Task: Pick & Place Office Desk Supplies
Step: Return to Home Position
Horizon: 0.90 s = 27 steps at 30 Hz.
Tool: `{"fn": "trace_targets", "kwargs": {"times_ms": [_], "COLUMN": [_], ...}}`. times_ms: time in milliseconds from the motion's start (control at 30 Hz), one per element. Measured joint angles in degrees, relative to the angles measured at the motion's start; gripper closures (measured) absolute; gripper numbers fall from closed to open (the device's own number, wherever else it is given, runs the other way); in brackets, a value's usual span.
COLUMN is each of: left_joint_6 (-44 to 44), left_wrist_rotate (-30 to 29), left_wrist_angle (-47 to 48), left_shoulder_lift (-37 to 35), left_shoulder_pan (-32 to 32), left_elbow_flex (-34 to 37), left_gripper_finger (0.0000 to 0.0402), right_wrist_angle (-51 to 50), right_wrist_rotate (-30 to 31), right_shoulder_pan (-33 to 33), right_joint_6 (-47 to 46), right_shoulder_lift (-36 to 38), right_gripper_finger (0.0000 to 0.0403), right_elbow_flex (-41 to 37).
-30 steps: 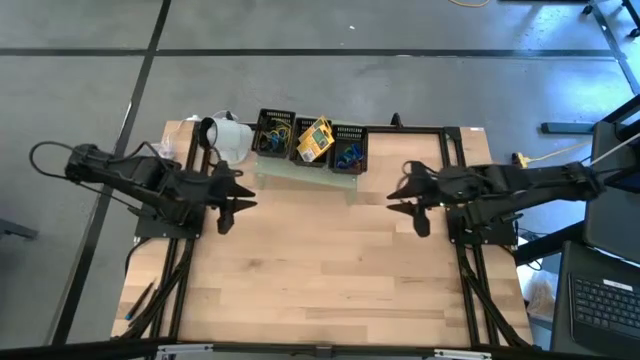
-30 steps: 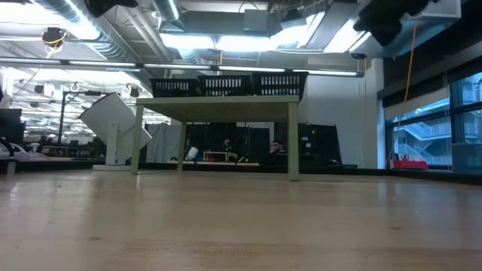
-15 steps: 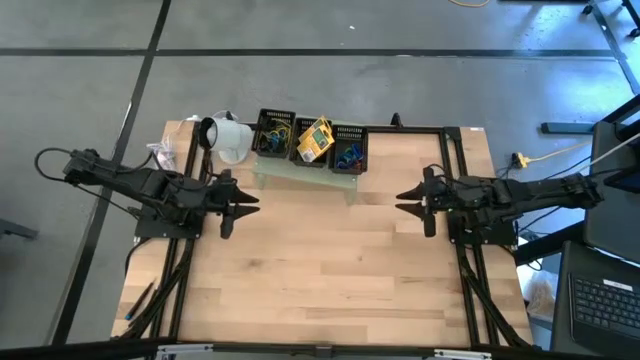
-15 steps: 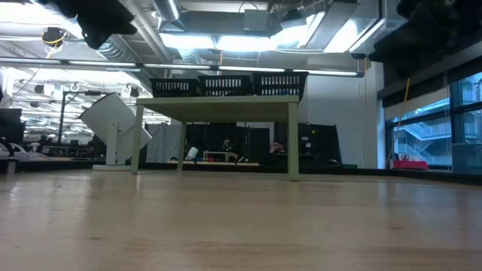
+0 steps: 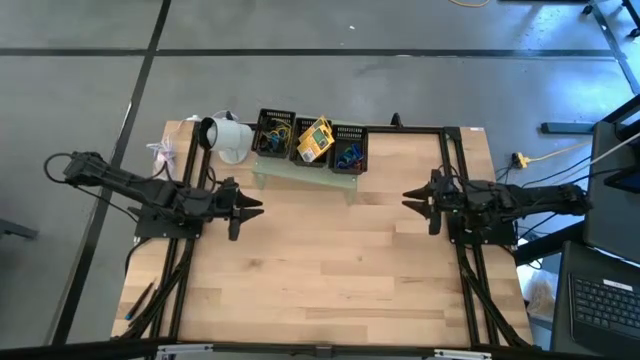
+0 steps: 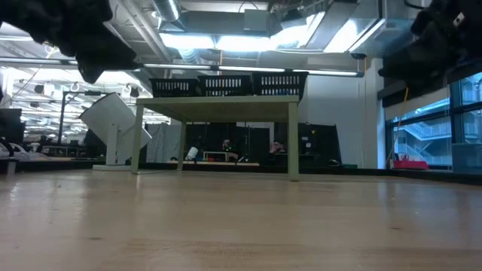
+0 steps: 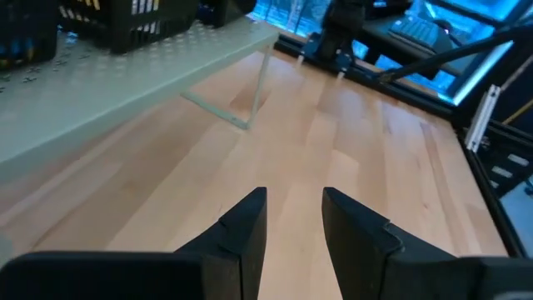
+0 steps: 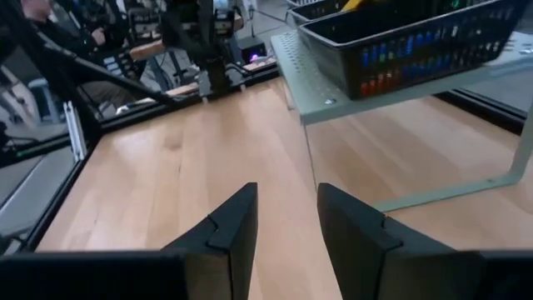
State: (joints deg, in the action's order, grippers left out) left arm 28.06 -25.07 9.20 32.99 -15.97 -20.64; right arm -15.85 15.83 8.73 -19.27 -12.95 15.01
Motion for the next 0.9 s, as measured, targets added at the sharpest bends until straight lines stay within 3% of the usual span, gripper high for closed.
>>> {"fn": "trace_targets", "kwargs": {"times_ms": [333,633,900], "left_joint_6": [-0.6,-7.2,-8.8], "left_wrist_rotate": [-2.3,0.1,-2.4], "left_wrist_angle": [-13.4,-31.3,-34.8], "left_shoulder_lift": [0.0,-0.1,0.2], "left_shoulder_pan": [0.0,0.0,0.0], "left_elbow_flex": [9.1,17.6,20.1], "left_gripper_finger": [0.0290,0.0290,0.0290], "right_wrist_angle": [-0.6,3.1,5.6], "right_wrist_rotate": [-0.2,2.1,4.4], "right_shoulder_pan": [0.0,0.0,0.0], "right_joint_6": [-3.3,-4.3,-4.3], "right_shoulder_lift": [2.9,3.2,3.2], "right_gripper_finger": [0.0272,0.0272,0.0272], "right_elbow_flex": [-2.5,-7.7,-10.0]}}
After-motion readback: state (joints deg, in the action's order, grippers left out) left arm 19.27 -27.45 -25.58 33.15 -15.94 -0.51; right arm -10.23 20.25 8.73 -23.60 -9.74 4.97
